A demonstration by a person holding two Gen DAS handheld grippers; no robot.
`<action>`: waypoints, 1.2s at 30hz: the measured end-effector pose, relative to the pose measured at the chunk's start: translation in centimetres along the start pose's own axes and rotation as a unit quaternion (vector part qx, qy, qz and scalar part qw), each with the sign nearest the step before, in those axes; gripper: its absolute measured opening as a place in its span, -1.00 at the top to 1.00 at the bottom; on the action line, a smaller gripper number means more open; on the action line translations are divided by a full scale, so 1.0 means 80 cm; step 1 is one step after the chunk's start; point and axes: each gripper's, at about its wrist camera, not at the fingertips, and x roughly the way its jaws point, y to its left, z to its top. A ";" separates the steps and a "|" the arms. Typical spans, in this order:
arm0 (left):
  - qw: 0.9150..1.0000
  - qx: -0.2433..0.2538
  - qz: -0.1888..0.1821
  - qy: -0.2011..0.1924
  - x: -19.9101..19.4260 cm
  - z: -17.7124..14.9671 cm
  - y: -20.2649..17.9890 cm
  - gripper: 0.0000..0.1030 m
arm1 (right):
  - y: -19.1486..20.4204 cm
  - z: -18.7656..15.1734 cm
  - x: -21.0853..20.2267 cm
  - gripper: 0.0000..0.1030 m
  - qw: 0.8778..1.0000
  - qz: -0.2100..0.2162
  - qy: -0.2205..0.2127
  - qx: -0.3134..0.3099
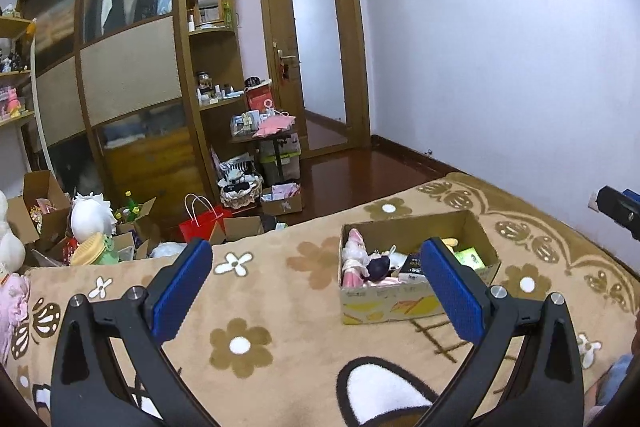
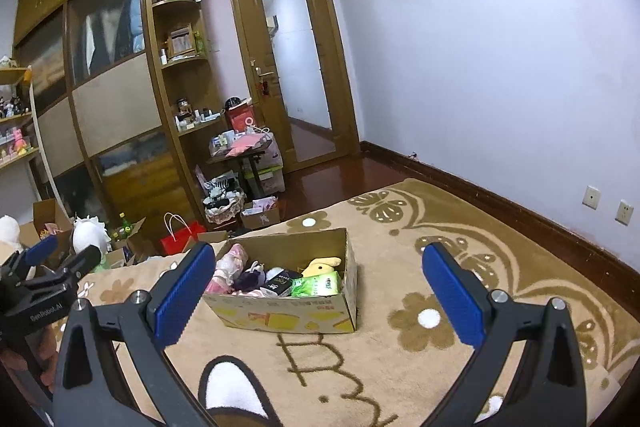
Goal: Organize soft objects
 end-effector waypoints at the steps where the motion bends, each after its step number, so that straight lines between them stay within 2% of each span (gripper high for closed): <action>1: 1.000 0.002 0.000 0.001 0.001 -0.001 -0.002 -0.99 | -0.002 -0.001 0.000 -1.00 1.000 0.000 0.000 0.002; 36: 1.000 0.007 0.002 0.019 0.017 -0.012 -0.006 -0.99 | 0.010 -0.013 0.016 -1.00 1.000 -0.006 0.025 -0.016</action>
